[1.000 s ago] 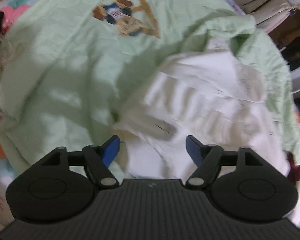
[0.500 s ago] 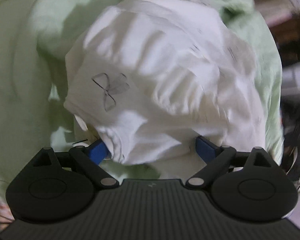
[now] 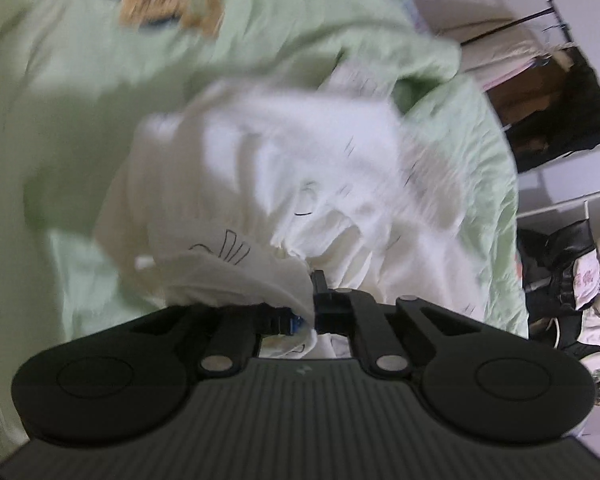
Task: Fold large clothes
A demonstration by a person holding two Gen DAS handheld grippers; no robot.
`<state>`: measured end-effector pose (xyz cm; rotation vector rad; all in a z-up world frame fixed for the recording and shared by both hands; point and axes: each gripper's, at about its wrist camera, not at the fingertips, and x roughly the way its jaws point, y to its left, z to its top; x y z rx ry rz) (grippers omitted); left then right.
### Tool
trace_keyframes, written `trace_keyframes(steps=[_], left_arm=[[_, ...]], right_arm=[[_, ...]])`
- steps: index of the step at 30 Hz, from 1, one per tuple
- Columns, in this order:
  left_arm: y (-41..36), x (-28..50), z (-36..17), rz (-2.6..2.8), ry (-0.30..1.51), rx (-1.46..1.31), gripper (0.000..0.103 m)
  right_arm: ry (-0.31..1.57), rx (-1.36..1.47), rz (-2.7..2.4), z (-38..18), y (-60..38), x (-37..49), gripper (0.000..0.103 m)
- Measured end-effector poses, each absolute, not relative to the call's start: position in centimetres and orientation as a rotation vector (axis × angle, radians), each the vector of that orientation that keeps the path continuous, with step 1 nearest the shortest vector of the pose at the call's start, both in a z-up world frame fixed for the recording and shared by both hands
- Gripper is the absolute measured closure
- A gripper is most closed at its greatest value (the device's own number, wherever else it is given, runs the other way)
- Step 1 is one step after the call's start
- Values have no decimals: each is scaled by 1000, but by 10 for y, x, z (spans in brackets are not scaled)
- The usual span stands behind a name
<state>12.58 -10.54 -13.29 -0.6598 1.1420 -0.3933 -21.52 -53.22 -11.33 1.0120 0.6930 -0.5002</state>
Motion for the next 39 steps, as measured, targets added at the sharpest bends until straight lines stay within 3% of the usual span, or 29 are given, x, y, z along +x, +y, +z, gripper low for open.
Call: trace_keyframes(steps=[2, 3, 10, 12, 15, 16, 18, 19, 20, 21, 25, 27, 31, 34, 36, 39], left_arm=[[-106, 134, -111, -407, 1045, -630, 98], [-104, 132, -100, -419, 1005, -623, 98], [-77, 88, -36, -469, 757, -569, 98], [-65, 71, -43, -467, 805, -582, 98], [-66, 75, -71, -449, 978, -544, 97], [-70, 82, -90, -427, 1067, -528, 96], [-78, 90, -114, -400, 1186, -466, 91], [-83, 91, -118, -386, 1217, -407, 87], [-88, 92, -120, -371, 1240, -344, 77], [-91, 91, -117, -355, 1237, -283, 72], [-86, 85, -76, -320, 1128, -197, 69], [-83, 82, -52, -320, 1060, -190, 56], [-101, 85, -15, -360, 981, -152, 51], [-142, 96, -2, -431, 980, -81, 46], [-185, 107, -3, -498, 1000, -5, 36], [-253, 128, -16, -594, 1079, 71, 36]], right_arm=[[630, 945, -484, -110, -537, -208, 88], [599, 909, -476, -106, -539, -205, 95], [288, 522, -395, -23, -497, -232, 96], [280, 472, -373, -12, -485, -247, 96], [439, 525, -404, -28, -491, -253, 96], [501, 547, -419, -39, -495, -254, 94], [611, 579, -454, -64, -502, -255, 81], [651, 588, -468, -73, -504, -256, 71], [695, 581, -479, -79, -504, -257, 68], [735, 566, -490, -84, -502, -260, 66], [679, 536, -489, -68, -492, -271, 47], [614, 475, -471, -52, -490, -266, 43], [528, 366, -456, -32, -505, -232, 36], [606, 328, -415, -31, -522, -187, 35], [727, 276, -422, -43, -531, -142, 24], [860, 219, -491, -70, -538, -98, 24]])
